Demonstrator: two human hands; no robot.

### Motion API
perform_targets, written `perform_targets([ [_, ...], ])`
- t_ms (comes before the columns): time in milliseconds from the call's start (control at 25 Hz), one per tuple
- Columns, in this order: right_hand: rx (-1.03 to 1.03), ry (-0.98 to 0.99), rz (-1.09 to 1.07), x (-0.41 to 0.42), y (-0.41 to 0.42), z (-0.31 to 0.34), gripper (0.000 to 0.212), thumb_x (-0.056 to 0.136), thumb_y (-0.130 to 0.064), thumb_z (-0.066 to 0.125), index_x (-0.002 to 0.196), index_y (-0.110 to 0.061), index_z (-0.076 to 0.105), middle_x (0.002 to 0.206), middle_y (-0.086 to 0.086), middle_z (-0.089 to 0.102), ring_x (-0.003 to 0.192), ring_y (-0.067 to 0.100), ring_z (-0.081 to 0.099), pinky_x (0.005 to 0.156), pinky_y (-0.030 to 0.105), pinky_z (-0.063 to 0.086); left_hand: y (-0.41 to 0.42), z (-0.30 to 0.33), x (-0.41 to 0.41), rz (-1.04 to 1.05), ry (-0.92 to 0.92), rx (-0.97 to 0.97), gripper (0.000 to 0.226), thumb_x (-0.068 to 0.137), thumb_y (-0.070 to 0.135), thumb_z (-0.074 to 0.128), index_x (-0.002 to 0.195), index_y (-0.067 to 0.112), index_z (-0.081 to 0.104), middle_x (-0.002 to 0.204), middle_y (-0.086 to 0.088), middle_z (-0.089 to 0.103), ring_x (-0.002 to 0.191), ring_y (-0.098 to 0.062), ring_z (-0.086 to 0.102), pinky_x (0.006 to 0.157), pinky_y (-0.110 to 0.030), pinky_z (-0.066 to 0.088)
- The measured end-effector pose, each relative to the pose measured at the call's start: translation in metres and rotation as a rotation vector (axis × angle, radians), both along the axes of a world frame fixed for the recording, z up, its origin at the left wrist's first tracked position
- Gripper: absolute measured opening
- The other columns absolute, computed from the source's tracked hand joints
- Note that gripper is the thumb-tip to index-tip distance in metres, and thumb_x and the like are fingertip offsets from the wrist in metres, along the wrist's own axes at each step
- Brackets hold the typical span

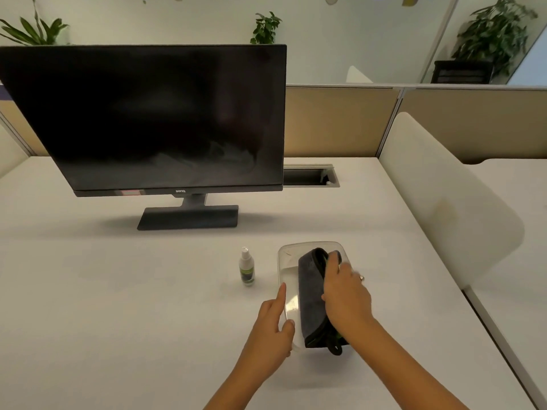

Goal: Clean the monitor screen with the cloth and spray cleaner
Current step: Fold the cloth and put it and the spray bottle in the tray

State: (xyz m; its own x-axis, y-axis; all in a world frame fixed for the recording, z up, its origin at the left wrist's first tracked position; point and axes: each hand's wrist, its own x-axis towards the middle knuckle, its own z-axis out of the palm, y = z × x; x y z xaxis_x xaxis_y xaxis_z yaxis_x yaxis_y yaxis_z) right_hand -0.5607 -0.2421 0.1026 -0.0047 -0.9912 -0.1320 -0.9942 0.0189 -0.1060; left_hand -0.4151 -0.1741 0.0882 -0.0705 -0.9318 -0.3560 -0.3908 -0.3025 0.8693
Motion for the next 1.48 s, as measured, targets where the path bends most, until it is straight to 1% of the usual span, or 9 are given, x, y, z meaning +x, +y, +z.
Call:
perform_targets([
  [80,-0.187,0.153,0.197,0.011,0.007,0.001,0.085,0.074,-0.023,0.078,0.142,-0.011,0.028,0.141,0.017,0.038,0.12,0.032,0.046,0.09,0.035,0.047,0.0,-0.001,-0.001,-0.005,-0.004,-0.008,0.064,0.095,0.022,0.039,0.143,0.046,0.005,0.13,0.009,0.034,0.082,-0.016,0.061,0.067,-0.022,0.056],
  [200,-0.025,0.127,0.505,0.017,0.005,-0.004,0.083,0.077,-0.023,0.074,0.144,-0.021,0.024,0.155,0.012,0.012,0.133,0.035,0.03,0.1,0.041,0.042,-0.001,-0.002,-0.001,-0.005,-0.022,-0.013,0.064,0.095,0.024,0.04,0.144,0.045,0.005,0.129,0.01,0.035,0.088,-0.019,0.06,0.066,-0.022,0.057],
  [440,0.408,0.07,0.428,-0.014,-0.022,-0.004,0.128,0.063,-0.039,0.084,0.148,-0.032,-0.011,0.156,0.005,-0.026,0.145,0.036,0.005,0.111,0.05,0.029,-0.003,-0.003,0.0,-0.045,-0.117,-0.024,0.069,0.094,0.023,0.045,0.145,0.04,0.002,0.143,0.008,0.027,0.1,-0.018,0.057,0.067,-0.019,0.056],
  [760,0.541,0.082,0.483,-0.02,-0.029,-0.021,0.138,0.061,-0.034,0.087,0.141,-0.04,-0.026,0.144,-0.001,-0.046,0.145,0.035,-0.002,0.113,0.049,0.026,-0.004,-0.002,0.002,-0.055,-0.132,-0.008,0.07,0.094,0.02,0.045,0.146,0.039,0.002,0.145,0.008,0.024,0.092,-0.016,0.059,0.07,-0.019,0.056],
  [960,0.548,0.033,0.458,-0.023,-0.032,-0.014,0.119,0.067,-0.033,0.083,0.148,-0.039,-0.003,0.154,-0.003,-0.029,0.145,0.033,0.008,0.112,0.048,0.029,-0.003,-0.005,0.002,-0.041,-0.071,-0.004,0.07,0.093,0.018,0.044,0.145,0.04,0.004,0.147,0.01,0.02,0.08,-0.016,0.063,0.069,-0.024,0.057],
  [1080,0.47,-0.079,0.414,-0.016,-0.047,0.012,0.079,0.078,-0.027,0.074,0.145,-0.028,0.032,0.156,0.003,0.022,0.135,0.027,0.035,0.106,0.038,0.037,-0.003,-0.006,0.004,-0.008,0.01,0.018,0.068,0.093,0.02,0.048,0.143,0.046,0.009,0.15,0.011,0.019,0.081,-0.017,0.063,0.062,-0.02,0.056],
  [1200,0.218,-0.337,0.305,0.007,-0.061,0.041,0.041,0.083,-0.021,0.069,0.123,-0.019,0.061,0.122,0.004,0.063,0.102,0.016,0.058,0.086,0.022,0.043,-0.005,-0.009,0.005,0.033,0.029,0.042,0.068,0.092,0.027,0.051,0.141,0.048,0.01,0.15,0.01,0.025,0.09,-0.017,0.063,0.056,-0.014,0.052],
  [1320,0.099,-0.598,0.262,0.047,-0.067,0.051,0.04,0.085,-0.024,0.069,0.124,-0.02,0.06,0.12,0.003,0.064,0.095,0.012,0.059,0.083,0.021,0.045,-0.008,-0.013,0.007,0.076,0.036,0.055,0.065,0.091,0.032,0.053,0.142,0.044,0.013,0.146,0.009,0.035,0.087,-0.014,0.063,0.051,-0.009,0.047],
  [1480,0.185,-0.637,0.385,0.092,-0.07,0.038,0.055,0.084,-0.028,0.069,0.135,-0.023,0.049,0.136,0.001,0.053,0.117,0.018,0.054,0.096,0.03,0.047,-0.006,-0.013,0.008,0.103,0.037,0.091,0.058,0.092,0.034,0.051,0.142,0.038,0.022,0.139,0.0,0.046,0.07,-0.009,0.066,0.052,-0.009,0.047],
])
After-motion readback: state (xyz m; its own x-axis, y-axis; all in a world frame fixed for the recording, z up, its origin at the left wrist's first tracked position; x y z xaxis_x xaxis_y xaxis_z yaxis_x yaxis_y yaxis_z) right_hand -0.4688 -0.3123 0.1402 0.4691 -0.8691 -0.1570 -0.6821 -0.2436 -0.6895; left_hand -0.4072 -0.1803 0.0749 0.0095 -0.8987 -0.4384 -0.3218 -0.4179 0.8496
